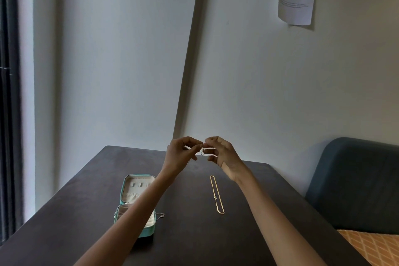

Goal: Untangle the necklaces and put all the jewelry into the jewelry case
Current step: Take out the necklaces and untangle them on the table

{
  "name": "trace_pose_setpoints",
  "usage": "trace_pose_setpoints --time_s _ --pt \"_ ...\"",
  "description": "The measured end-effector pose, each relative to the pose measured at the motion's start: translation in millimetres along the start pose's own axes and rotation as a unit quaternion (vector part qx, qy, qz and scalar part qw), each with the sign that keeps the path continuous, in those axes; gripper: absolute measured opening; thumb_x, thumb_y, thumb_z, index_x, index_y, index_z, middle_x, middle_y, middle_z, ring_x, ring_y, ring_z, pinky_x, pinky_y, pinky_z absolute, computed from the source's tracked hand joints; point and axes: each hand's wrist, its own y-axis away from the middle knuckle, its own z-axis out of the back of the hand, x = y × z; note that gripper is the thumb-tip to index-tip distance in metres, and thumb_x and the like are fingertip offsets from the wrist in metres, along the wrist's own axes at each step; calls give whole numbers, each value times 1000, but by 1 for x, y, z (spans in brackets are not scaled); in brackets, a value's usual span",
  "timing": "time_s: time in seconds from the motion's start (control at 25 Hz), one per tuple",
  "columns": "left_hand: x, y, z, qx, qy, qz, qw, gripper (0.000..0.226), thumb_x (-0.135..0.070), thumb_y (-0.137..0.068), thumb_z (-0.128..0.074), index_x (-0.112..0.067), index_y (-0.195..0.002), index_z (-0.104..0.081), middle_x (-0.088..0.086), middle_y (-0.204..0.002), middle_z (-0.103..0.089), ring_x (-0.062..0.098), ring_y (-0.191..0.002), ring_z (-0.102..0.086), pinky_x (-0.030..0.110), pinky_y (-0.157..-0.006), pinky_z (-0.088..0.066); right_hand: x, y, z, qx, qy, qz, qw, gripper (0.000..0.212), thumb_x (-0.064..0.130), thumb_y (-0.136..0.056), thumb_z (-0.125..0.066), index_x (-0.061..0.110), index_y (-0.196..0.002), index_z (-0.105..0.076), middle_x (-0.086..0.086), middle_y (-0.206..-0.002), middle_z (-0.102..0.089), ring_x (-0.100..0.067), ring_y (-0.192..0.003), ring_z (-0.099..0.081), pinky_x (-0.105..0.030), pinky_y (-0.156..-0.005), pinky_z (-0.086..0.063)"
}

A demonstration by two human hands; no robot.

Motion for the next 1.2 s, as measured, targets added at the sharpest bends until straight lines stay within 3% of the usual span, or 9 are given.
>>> trace_pose_setpoints --time_s 0.16,0.52,0.76,0.96,1.2 --pt "4 3 -1 -9 -45 -19 999 7 -14 -81 -71 -21 -81 -70 -8 -73 -67 16 -53 -63 27 -58 -55 -11 3 3 30 75 7 997 17 17 -86 -66 9 -101 -67 -3 -87 -70 -8 -76 -63 -20 -66 -49" --pt "11 6 2 -4 -51 5 999 8 -15 -80 -72 -22 -78 -70 -6 -75 -68 24 -57 -64 38 -61 -57 -16 4 7 7 101 31 994 8 14 -88 -64 11 -91 -71 -2 -83 -71 -6 -73 -63 -17 -63 -47" --pt "9 10 1 23 -23 28 999 1 -11 -84 -68 -11 -83 -69 -2 -77 -68 18 -58 -62 29 -62 -53 -15 5 7 -1 163 46 986 10 18 -89 -62 14 -83 -70 2 -78 -66 -5 -73 -59 -16 -59 -44" --pt "7 14 4 59 38 27 997 16 -8 -91 -57 2 -99 -68 11 -87 -71 10 -73 -69 17 -63 -54 -13 7 7 -5 184 47 982 13 21 -92 -57 18 -87 -68 1 -86 -67 -3 -76 -58 -13 -61 -42" --pt "14 13 1 16 -18 -16 1000 6 -14 -82 -69 -11 -88 -69 6 -80 -73 22 -70 -71 37 -69 -60 -14 9 4 8 186 45 981 14 24 -93 -55 19 -89 -68 2 -87 -67 -4 -80 -56 -16 -64 -42"
